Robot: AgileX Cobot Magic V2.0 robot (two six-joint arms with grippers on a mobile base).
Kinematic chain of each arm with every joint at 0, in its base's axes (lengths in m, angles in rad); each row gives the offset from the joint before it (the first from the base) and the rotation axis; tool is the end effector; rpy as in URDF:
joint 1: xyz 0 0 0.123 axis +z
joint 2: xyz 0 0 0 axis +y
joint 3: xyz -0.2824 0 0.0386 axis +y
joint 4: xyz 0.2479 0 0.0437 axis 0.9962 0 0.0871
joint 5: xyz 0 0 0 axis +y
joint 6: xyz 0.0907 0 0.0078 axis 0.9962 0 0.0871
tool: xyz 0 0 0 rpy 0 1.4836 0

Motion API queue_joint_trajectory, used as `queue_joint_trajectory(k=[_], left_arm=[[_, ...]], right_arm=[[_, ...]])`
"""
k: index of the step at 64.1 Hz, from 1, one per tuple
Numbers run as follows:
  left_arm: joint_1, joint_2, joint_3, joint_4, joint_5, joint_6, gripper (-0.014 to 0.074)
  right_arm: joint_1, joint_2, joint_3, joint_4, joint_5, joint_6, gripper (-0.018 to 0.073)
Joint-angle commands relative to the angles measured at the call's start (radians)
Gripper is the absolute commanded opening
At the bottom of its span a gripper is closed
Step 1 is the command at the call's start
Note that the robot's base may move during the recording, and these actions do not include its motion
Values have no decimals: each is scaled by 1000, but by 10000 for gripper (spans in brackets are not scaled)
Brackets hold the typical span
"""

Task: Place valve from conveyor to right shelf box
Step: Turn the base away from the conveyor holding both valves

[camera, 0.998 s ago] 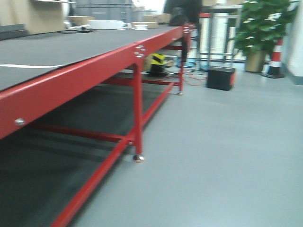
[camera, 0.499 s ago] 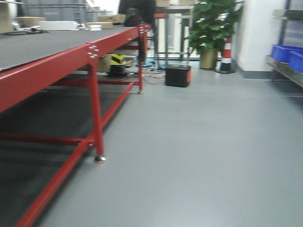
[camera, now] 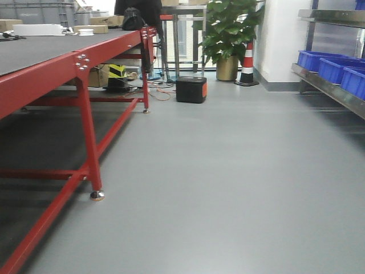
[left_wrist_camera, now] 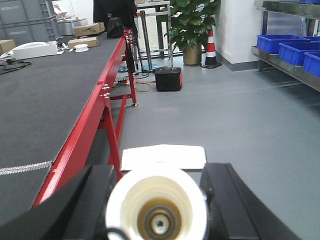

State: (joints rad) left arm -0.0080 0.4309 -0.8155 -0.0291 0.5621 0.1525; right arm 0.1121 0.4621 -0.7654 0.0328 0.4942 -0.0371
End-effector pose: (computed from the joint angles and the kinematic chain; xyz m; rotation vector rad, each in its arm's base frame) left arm 0.0636 -0.0019 0.4012 0.1245 1.6568 0.0781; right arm 0.0778 0.0102 0.3897 -0.1124 1.6713 0.0914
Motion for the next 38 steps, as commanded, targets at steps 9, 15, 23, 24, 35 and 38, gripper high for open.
queue_joint_trajectory(k=[9,15,23,24,35,38], left_arm=[[-8,-7,-7,-5,-63,-7,-111],[-8,-7,-7,-5,-63,-7,-111],[-8,-7,-7,-5,-63,-7,-111],[-8,-7,-7,-5,-63,-7,-111],[-8,-7,-7,-5,-65,-7,-111],[-8,-7,-7,-5,-65,-7,-111]], right_arm=[[-1,-8,-13,-4,-75,-6,-158],[-1,-8,-13,-4,-75,-6,-158],[-1,-8,-13,-4,-75,-6,-158],[-1,-8,-13,-4,-75,-6,-158],[-1,-8,-13,-4,-75,-6,-158],[-1,-8,-13,-4,-75,-6,-158]])
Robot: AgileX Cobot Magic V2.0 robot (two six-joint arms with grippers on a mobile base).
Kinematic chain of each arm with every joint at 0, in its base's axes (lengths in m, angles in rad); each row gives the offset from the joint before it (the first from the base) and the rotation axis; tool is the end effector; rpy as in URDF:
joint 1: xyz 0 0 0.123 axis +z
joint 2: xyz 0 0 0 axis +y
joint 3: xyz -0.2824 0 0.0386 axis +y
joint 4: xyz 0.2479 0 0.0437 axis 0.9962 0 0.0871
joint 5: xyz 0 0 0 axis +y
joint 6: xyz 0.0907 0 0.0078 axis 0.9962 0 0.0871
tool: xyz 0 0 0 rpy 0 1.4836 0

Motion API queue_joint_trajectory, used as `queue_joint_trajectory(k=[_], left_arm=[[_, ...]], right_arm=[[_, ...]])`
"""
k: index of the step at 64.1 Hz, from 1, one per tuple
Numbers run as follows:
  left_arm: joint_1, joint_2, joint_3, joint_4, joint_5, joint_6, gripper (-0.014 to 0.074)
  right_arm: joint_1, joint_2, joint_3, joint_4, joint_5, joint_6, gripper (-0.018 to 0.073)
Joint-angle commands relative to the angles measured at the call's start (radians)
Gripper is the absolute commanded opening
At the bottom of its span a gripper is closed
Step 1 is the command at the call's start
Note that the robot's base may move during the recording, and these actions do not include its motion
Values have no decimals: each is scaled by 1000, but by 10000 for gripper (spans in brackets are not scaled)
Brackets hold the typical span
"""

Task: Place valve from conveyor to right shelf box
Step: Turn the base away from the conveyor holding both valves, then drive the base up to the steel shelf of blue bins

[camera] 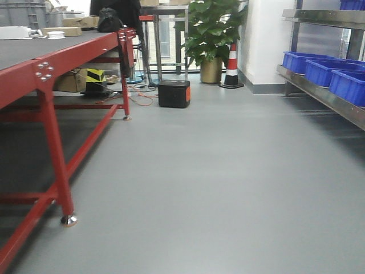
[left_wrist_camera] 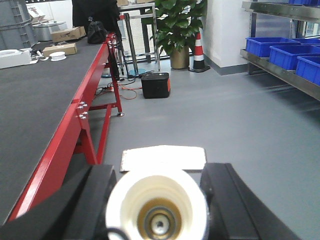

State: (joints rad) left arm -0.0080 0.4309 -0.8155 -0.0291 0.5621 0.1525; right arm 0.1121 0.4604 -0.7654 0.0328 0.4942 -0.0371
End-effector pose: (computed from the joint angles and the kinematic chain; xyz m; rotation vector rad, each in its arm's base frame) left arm 0.0636 -0.0019 0.4012 0.1245 1.6568 0.0781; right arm 0.0774 0.0101 0.3898 -0.1123 1.6696 0.0914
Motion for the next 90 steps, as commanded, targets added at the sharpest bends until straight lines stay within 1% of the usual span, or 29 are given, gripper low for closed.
queue_joint_trajectory(k=[1,90], left_arm=[[-8,-7,-7,-5,-65,-7,-111],[-8,-7,-7,-5,-65,-7,-111]], right_arm=[[-1,-6,-13,-4,-75,-6,-158],[-1,-6,-13,-4,-75,-6,-158]])
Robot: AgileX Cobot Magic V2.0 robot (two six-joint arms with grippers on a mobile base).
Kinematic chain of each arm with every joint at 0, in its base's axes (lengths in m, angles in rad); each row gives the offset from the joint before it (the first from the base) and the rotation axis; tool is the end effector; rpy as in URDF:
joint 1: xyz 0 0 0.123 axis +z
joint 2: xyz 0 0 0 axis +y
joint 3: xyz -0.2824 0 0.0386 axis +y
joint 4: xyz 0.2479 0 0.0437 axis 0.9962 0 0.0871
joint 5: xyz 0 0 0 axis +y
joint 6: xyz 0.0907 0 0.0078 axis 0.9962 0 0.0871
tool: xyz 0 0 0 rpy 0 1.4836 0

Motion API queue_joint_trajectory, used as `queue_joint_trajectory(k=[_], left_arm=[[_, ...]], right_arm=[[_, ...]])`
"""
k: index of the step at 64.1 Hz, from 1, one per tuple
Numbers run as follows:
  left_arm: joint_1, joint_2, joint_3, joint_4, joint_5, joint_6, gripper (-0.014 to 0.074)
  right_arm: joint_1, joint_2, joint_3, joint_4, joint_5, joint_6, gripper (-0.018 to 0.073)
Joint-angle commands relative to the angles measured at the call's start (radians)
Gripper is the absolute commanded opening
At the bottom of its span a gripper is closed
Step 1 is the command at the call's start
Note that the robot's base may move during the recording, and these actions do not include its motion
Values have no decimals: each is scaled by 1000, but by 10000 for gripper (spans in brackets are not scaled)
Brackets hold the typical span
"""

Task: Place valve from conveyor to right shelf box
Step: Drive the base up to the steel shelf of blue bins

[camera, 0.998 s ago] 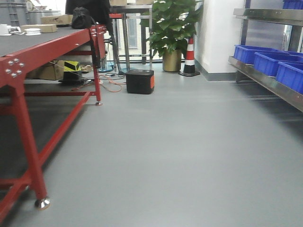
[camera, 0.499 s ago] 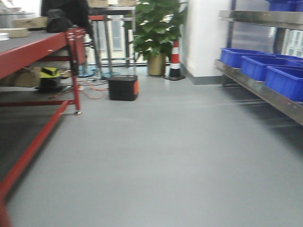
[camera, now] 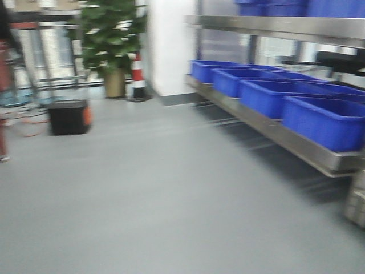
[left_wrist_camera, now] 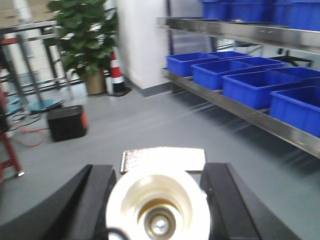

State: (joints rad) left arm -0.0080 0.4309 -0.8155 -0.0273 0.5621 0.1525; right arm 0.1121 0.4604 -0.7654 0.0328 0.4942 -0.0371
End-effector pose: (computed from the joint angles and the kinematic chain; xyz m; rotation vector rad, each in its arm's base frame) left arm 0.0636 -0.0018 0.4012 0.1251 1.6568 0.0800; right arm 0.0774 0.0101 0.3898 -0.1123 1.6696 0.0914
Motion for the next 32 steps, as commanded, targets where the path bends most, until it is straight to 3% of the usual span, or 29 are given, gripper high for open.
queue_joint_trajectory(k=[1,32], left_arm=[[-8,-7,-7,-7,-65,-7,-111],[-8,-7,-7,-7,-65,-7,-111]], right_arm=[[-1,-6,-13,-4,-75,-6,-158],[-1,-6,-13,-4,-75,-6,-158]])
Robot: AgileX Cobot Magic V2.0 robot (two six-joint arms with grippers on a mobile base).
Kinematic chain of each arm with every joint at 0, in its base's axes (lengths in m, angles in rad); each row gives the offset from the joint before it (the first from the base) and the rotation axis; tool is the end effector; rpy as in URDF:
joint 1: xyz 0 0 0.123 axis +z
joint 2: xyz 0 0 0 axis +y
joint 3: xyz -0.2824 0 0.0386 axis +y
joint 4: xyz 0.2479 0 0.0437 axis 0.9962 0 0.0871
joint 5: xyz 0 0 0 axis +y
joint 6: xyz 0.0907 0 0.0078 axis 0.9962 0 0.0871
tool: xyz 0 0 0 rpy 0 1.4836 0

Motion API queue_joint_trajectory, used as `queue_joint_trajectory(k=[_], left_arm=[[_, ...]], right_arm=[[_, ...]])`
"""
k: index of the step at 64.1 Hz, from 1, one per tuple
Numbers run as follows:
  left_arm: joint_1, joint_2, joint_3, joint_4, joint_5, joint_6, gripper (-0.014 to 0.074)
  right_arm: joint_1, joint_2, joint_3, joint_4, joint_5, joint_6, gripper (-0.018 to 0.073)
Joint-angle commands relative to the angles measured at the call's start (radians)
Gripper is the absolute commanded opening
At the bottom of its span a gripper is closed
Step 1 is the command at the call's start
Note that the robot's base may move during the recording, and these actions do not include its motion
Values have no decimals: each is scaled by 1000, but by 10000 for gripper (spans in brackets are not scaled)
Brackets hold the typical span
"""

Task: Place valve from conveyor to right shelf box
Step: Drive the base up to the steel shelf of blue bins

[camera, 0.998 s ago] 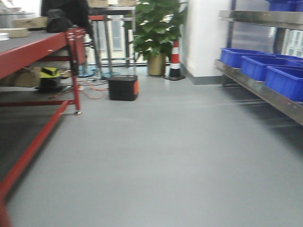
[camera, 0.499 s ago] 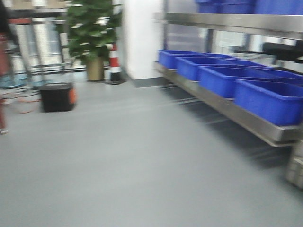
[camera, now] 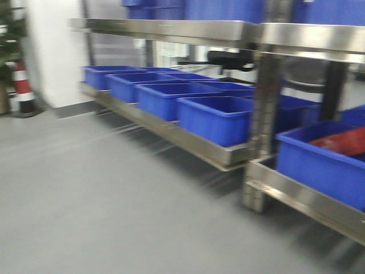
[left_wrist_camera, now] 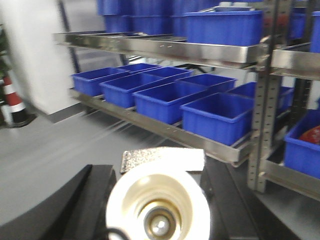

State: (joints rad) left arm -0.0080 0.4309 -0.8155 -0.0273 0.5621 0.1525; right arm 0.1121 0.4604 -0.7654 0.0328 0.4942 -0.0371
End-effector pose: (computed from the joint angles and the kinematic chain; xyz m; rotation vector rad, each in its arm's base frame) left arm 0.0636 -0.0018 0.4012 0.1251 1.6568 0.0800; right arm 0.0774 0.0101 0.3898 -0.1123 1.6696 0.0914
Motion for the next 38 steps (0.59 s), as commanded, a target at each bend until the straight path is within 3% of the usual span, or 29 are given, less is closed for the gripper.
queue_joint_trajectory(k=[1,38], left_arm=[[-8,-7,-7,-7,-65,-7,-111],[-8,-7,-7,-7,-65,-7,-111]], right_arm=[[-1,-6,-13,-4,-75,-6,-158],[-1,-6,-13,-4,-75,-6,-158]])
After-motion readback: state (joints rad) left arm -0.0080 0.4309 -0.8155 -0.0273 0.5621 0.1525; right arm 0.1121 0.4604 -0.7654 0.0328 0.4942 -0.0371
